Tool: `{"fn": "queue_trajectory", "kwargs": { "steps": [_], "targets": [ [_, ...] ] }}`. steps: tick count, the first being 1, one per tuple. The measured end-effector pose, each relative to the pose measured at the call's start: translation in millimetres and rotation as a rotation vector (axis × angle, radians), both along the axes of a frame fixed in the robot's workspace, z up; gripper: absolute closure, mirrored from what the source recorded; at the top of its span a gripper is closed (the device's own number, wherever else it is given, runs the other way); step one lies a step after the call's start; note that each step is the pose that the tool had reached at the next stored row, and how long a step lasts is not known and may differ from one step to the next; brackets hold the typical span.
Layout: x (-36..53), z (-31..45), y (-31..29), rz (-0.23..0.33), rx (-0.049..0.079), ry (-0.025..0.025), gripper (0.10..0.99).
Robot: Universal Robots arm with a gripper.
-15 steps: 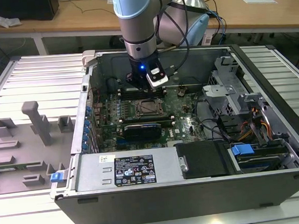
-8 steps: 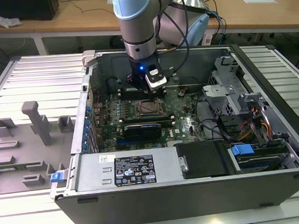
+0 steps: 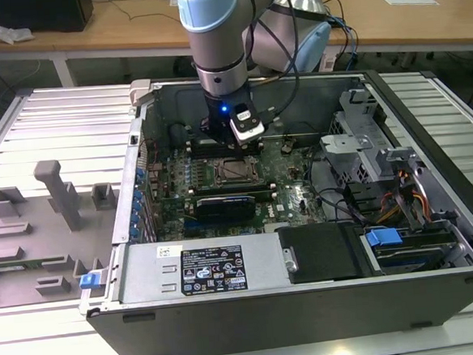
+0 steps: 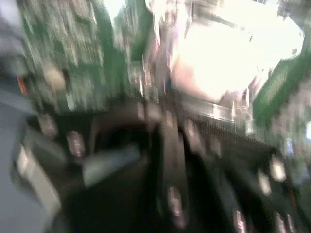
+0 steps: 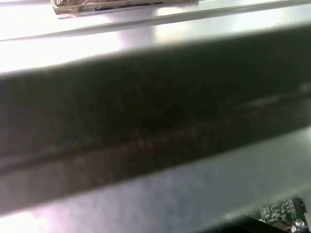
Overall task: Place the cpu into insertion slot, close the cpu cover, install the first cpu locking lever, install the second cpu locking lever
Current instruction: 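Install the first cpu locking lever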
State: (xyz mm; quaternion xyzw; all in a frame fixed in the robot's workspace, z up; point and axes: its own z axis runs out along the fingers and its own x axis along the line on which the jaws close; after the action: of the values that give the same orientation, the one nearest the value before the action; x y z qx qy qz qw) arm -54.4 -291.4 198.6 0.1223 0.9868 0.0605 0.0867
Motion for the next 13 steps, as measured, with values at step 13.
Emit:
{"fn": "queue_trajectory", "kwargs": {
  "steps": [13],
  "targets": [
    [0.0,9.7,-0.3,0.000,-0.002,0.0001,0.980]
  ]
}}
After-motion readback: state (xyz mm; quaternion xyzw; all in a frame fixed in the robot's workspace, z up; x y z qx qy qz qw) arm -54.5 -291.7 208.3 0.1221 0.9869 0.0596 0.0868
